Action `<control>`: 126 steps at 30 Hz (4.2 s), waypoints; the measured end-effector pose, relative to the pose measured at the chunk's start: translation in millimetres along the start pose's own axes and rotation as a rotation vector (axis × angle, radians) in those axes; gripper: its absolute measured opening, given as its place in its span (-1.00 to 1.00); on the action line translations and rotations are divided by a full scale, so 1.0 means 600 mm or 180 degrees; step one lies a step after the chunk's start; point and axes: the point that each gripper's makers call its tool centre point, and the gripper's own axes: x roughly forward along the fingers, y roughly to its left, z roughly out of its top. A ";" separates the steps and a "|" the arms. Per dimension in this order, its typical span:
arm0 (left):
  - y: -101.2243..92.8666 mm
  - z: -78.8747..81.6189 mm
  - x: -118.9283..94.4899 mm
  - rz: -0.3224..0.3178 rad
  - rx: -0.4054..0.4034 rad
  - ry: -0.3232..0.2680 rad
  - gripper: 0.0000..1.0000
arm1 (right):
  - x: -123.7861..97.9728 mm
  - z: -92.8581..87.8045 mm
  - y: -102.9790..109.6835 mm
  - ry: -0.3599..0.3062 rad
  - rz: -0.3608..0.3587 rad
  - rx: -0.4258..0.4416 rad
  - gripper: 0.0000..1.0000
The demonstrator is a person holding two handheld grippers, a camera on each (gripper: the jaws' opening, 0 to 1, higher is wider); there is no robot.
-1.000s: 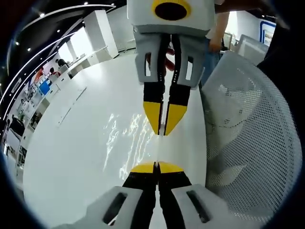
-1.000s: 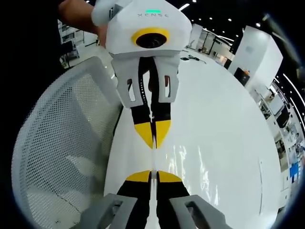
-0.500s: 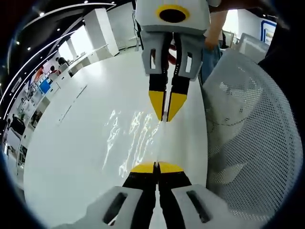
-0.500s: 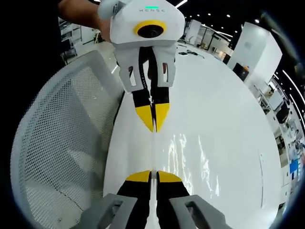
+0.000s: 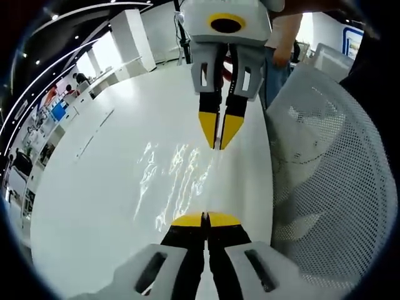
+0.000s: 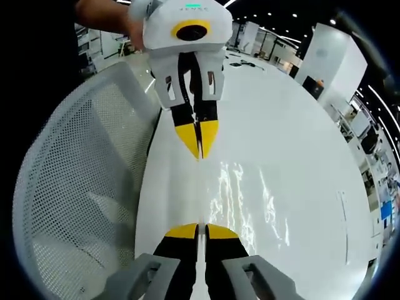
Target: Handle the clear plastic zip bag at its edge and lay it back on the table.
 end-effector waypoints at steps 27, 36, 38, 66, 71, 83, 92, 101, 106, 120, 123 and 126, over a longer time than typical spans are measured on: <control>0.001 0.000 0.005 -0.0009 -0.0029 0.0020 -1.00 | -0.017 -0.045 0.003 0.0198 -0.0009 0.0089 -1.00; -0.002 -0.001 0.003 -0.0019 -0.0021 0.0050 -1.00 | -0.018 -0.065 0.007 0.0289 -0.0013 0.0150 -1.00; 0.000 -0.001 0.003 -0.0013 -0.0005 0.0060 -1.00 | -0.019 -0.068 0.006 0.0318 -0.0019 0.0160 -1.00; 0.003 0.001 0.003 0.0062 0.0385 0.0009 -1.00 | -0.025 -0.068 0.001 0.0387 -0.0150 0.0174 -1.00; -0.001 0.001 0.003 0.0061 0.0429 0.0015 -1.00 | -0.025 -0.072 0.001 0.0384 -0.0150 0.0166 -1.00; -0.004 0.005 0.005 0.0020 0.0602 0.0023 -1.00 | -0.030 -0.035 -0.006 0.0150 -0.0210 0.0187 -0.91; -0.003 0.009 0.008 0.0043 0.0631 0.0006 -1.00 | -0.028 -0.005 -0.020 -0.0036 -0.0242 0.0241 -0.90; -0.008 0.007 0.007 0.0039 0.0560 -0.0017 -1.00 | 0.001 -0.007 -0.014 0.0006 -0.0193 0.0323 -0.91; -0.008 0.006 0.008 0.0045 0.0517 -0.0019 -1.00 | 0.004 0.008 -0.008 -0.0097 -0.0109 0.0428 -0.91; -0.007 0.022 0.011 0.0062 0.0560 -0.0147 -1.00 | 0.022 0.008 0.021 -0.0064 0.0143 0.0693 -0.98; -0.008 0.025 0.011 0.0062 0.0552 -0.0169 -1.00 | 0.024 0.007 0.021 -0.0066 0.0100 0.0617 -1.00; -0.007 0.022 0.013 0.0049 0.0536 -0.0167 -1.00 | 0.022 0.009 0.023 -0.0068 0.0101 0.0655 -1.00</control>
